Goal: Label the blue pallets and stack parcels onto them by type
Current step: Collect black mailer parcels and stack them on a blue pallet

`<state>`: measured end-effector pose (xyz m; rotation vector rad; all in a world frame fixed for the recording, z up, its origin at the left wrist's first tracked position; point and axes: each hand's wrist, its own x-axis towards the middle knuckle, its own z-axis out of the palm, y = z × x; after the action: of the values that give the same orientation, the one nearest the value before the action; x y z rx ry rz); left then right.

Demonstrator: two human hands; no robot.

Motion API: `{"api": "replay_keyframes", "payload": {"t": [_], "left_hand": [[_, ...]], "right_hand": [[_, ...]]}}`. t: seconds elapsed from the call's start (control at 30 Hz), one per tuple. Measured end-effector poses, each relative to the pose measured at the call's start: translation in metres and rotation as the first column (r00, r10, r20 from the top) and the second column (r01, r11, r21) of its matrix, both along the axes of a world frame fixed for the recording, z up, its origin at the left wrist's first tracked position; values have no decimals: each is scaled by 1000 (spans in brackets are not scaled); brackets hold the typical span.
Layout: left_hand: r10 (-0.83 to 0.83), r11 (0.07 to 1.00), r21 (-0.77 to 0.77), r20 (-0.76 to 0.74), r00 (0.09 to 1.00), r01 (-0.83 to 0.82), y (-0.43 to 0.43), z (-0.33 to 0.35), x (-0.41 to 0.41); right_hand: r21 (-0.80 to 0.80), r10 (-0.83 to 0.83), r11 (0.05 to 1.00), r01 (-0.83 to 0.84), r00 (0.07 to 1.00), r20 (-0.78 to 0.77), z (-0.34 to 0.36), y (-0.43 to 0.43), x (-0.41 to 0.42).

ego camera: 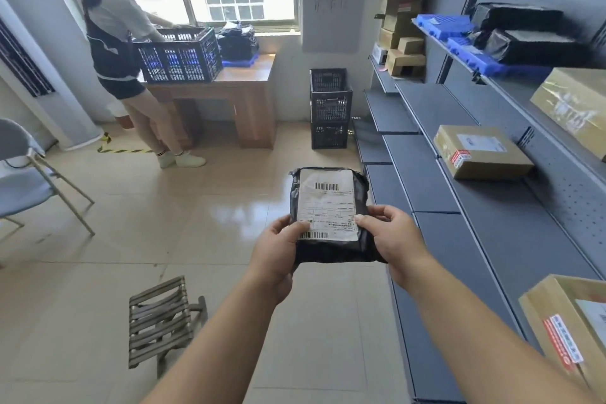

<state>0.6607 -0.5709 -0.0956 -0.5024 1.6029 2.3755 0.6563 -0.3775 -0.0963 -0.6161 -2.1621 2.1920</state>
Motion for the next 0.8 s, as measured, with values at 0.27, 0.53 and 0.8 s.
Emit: {"api": "replay_keyframes", "payload": {"t": [0.27, 0.53, 0.8], "left_hand": [[-27, 1000, -14, 5, 1000, 27, -6, 3, -122], [25, 1000, -12, -6, 1000, -25, 28, 9, -264], [66, 998, 16, -57, 996, -65, 69, 31, -400]], "right_hand": [[-18, -58, 998, 57, 998, -37, 1, -9, -114], [-30, -65, 998, 63, 995, -79, 9, 19, -257], [34, -31, 999, 36, 989, -142, 36, 58, -403]]}}
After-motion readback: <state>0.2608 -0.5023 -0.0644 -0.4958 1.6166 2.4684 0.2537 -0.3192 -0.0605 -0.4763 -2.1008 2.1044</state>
